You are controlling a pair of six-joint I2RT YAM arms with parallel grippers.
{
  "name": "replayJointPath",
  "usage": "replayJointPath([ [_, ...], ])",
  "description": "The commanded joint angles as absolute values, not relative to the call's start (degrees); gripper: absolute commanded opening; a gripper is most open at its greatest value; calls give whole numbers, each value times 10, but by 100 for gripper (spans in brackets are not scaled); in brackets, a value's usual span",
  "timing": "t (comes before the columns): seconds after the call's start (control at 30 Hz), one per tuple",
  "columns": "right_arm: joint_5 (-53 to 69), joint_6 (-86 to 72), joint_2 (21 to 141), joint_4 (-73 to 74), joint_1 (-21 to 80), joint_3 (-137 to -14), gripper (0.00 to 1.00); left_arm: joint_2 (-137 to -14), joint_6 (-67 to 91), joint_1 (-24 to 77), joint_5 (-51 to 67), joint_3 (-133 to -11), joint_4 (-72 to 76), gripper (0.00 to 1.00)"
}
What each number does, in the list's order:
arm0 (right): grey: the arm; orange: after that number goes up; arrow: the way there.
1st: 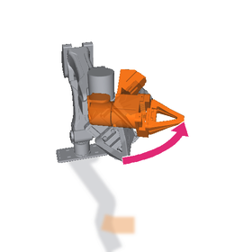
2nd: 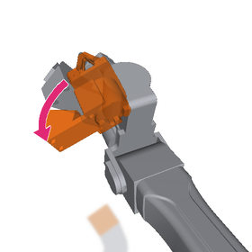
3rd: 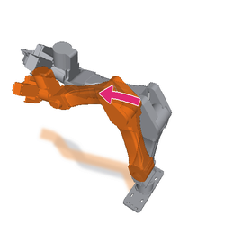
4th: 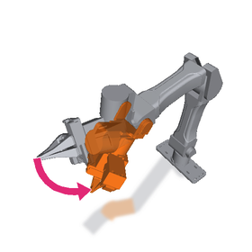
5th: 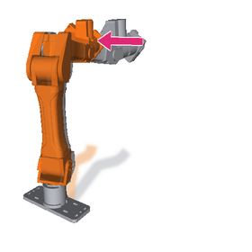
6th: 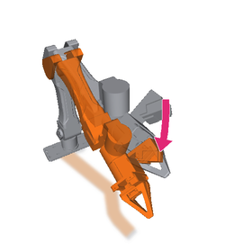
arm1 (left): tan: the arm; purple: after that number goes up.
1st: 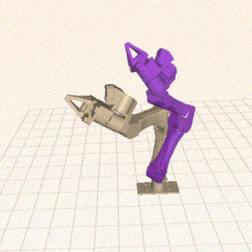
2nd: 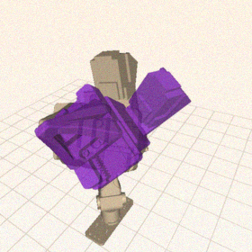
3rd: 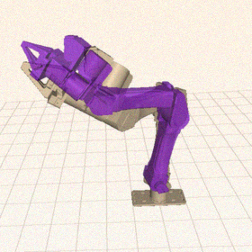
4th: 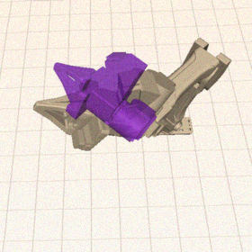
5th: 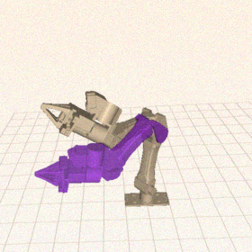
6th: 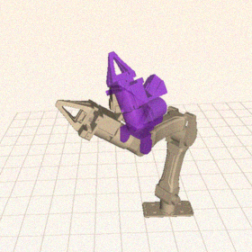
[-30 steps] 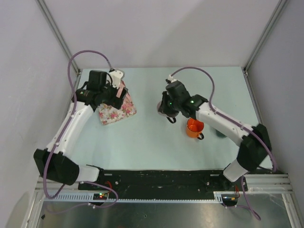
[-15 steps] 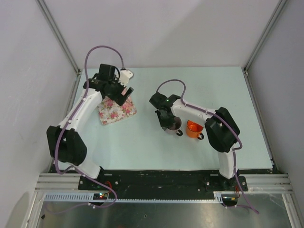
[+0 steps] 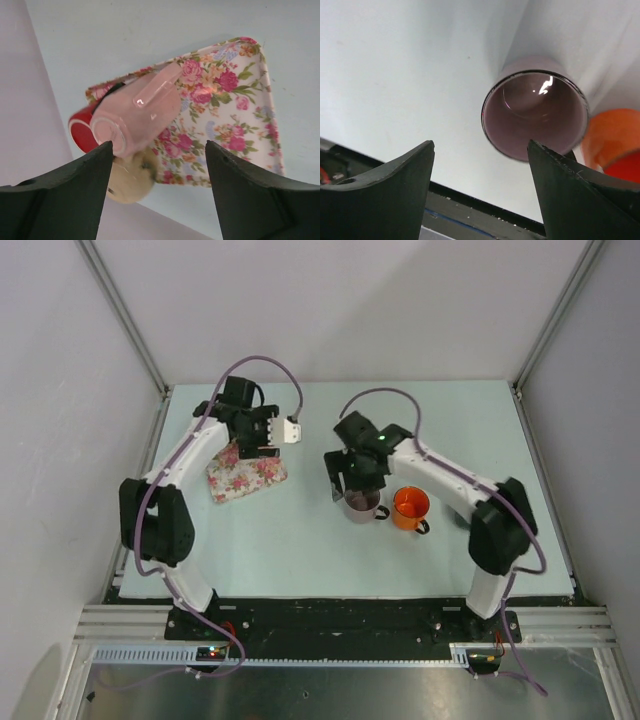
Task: Turn the mug right side up
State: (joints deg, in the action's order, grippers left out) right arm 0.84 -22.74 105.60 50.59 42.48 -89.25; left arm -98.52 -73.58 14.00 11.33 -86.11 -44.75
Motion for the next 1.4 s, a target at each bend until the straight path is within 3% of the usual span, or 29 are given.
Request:
replayJointPath([
  [0.0, 44, -234, 945, 500, 382, -878, 81, -1034, -875, 157, 120, -888, -453, 77],
  [0.2, 24, -243, 860, 500, 332, -809, 81, -1136, -873, 171, 37, -948, -457, 78],
  [0.37, 19, -243, 842, 507, 319, -789, 80, -1183, -877, 174, 6, -982, -458, 71],
  [0.53, 25, -242, 842, 501, 320, -788, 80, -1195, -881, 177, -28, -979, -458, 55],
  [0.67, 32, -241, 842, 491, 321, -788, 80, -1193, -880, 178, -41, -970, -458, 33],
  [0.77, 36, -241, 838, 487, 322, -788, 80, -1183, -878, 178, -39, -958, -458, 10],
  [0.83, 36, -240, 832, 487, 322, -788, 80, -1171, -861, 178, -30, -958, -458, 2],
  [1.1, 29, -235, 783, 478, 321, -788, 80, -1068, -649, 177, 110, -986, -458, 0],
  [1.37, 104, -229, 735, 391, 334, -765, 80, -980, -424, 165, 175, -981, -458, 0],
])
